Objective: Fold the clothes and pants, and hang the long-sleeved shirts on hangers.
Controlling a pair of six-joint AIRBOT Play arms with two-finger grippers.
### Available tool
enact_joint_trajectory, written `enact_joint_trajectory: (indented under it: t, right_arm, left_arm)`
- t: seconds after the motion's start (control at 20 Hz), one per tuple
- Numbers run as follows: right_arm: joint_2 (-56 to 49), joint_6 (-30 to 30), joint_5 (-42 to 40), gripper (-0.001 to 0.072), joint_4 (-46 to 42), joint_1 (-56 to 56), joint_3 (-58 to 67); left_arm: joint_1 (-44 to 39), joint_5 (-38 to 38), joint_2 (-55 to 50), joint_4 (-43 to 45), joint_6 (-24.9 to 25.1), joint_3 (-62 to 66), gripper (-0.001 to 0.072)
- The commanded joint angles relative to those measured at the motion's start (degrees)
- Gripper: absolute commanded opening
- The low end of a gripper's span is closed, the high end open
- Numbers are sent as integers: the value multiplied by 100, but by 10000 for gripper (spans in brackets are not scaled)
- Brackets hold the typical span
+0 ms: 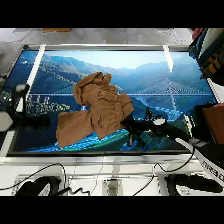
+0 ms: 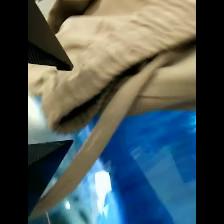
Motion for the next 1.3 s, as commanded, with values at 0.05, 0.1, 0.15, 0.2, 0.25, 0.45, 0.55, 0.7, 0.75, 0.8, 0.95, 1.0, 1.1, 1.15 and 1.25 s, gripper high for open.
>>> enact_joint_trajectory:
  t: [0.05,0.1,0.15,0.2,0.25,0.45,0.55,0.7,0.75,0.8,0.95,1.0,1.1,1.15,1.25]
  right_arm:
    - [-376,297,48,427,24,39,376]
    - [-374,258,-7,420,-2,39,431]
    - [-374,205,0,344,-81,39,514]
    - [-372,83,39,239,-114,39,592]
    - [-367,-55,107,143,-125,39,678]
    - [-361,-404,525,28,-321,39,1038]
    - [-361,-457,693,28,-579,39,1231]
    - [-361,-476,846,28,-852,39,1403]
    - [-361,-487,896,28,-892,39,1429]
    - [-356,-494,929,28,-935,39,1438]
    - [-356,-494,927,28,-1115,39,1436]
    - [-356,-494,920,28,-1154,39,1438]
    - [-356,-494,911,29,-1163,35,1438]
    - [-356,-496,914,29,-1165,35,1438]
    - [-356,-496,918,29,-1172,35,1438]
  left_arm:
    - [7,280,356,33,-184,-1143,530]
    - [7,472,356,31,-302,-1292,530]
    - [7,682,356,31,-448,-1423,529]
    - [7,822,356,31,-514,-1515,529]
    - [7,920,356,31,-516,-1589,529]
    - [11,1161,238,31,-811,-1683,528]
    - [101,1165,-48,0,-807,-1683,528]
    - [584,1145,-678,-640,-614,-1683,527]
    - [807,1147,-863,-1008,-286,-1683,527]
    - [1040,1147,-966,-1211,-37,-1683,526]
    - [1746,1045,-957,-1462,339,-1692,479]
    - [1978,1010,-962,-1847,673,-1759,478]
    - [2293,1064,-977,-2717,1331,-2081,479]
    - [2369,1150,-977,-2905,1475,-2297,479]
    - [2382,1266,-977,-3077,1746,-2649,478]
